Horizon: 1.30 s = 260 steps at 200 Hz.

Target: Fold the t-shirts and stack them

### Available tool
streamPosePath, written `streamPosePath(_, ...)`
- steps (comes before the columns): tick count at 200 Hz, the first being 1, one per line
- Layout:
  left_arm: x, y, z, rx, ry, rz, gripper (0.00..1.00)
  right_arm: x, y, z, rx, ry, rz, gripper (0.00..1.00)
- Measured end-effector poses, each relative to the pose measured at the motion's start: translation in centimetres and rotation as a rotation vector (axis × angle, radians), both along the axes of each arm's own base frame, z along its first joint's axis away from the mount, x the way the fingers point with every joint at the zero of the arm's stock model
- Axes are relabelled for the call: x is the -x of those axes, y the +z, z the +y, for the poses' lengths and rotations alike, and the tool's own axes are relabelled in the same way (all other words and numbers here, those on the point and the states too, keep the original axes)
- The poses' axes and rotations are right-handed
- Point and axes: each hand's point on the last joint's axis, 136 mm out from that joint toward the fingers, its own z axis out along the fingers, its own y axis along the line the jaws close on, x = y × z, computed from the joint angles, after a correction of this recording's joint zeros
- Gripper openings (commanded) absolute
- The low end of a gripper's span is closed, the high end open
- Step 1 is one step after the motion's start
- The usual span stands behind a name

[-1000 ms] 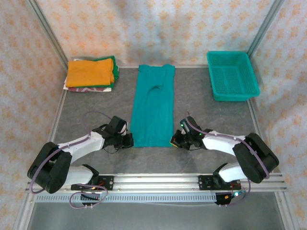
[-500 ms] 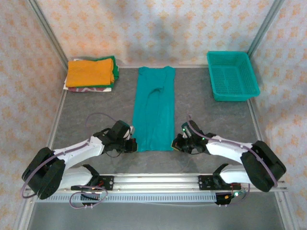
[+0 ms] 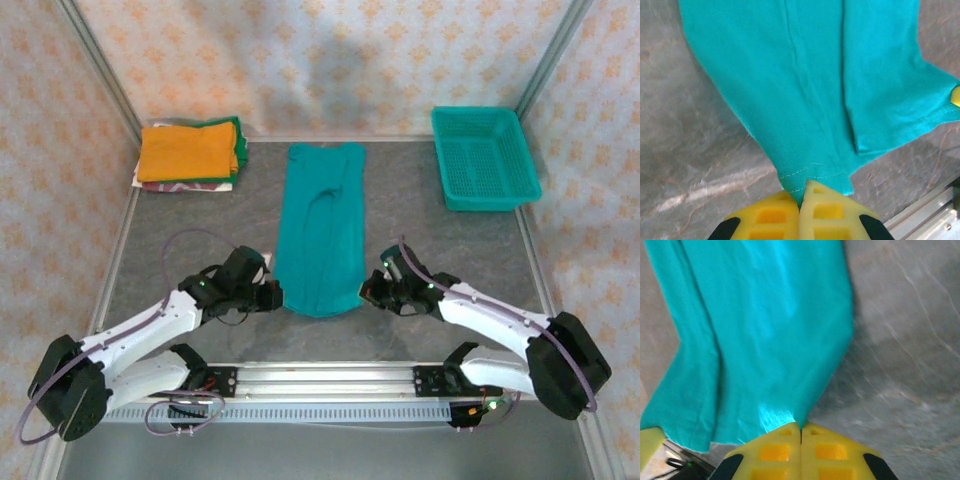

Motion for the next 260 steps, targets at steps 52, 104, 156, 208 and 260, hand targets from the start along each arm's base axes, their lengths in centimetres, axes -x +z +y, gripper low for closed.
streamPosePath(52,-6.3,3.1,0.4,-0.021,0.045,-0.059,0.00,-6.0,3.6,-0.7,-0.007,-0.101,-0.048,0.00)
streamPosePath(104,-13.7,5.9,-0.2,-0.058,0.015,-0.150,0.00,-11.4,4.6,-1.2,0.028,-0.129,-0.082,0.00)
streamPosePath(156,-18.1,5.1,0.7,-0.126,0.009,-0.166,0.00,-15.7,4.7,-1.5,0.049,-0.127,-0.114,0.00)
streamPosePath(208,-20.9,3.7,1.1,-0.163,-0.001,-0.153,0.00,-18.6,3.3,-1.4,0.049,-0.134,-0.107,0.00)
streamPosePath(260,-22.6,2.3,1.1,-0.180,0.002,-0.130,0.00,-20.3,2.2,-1.1,0.047,-0.135,-0.092,0.00)
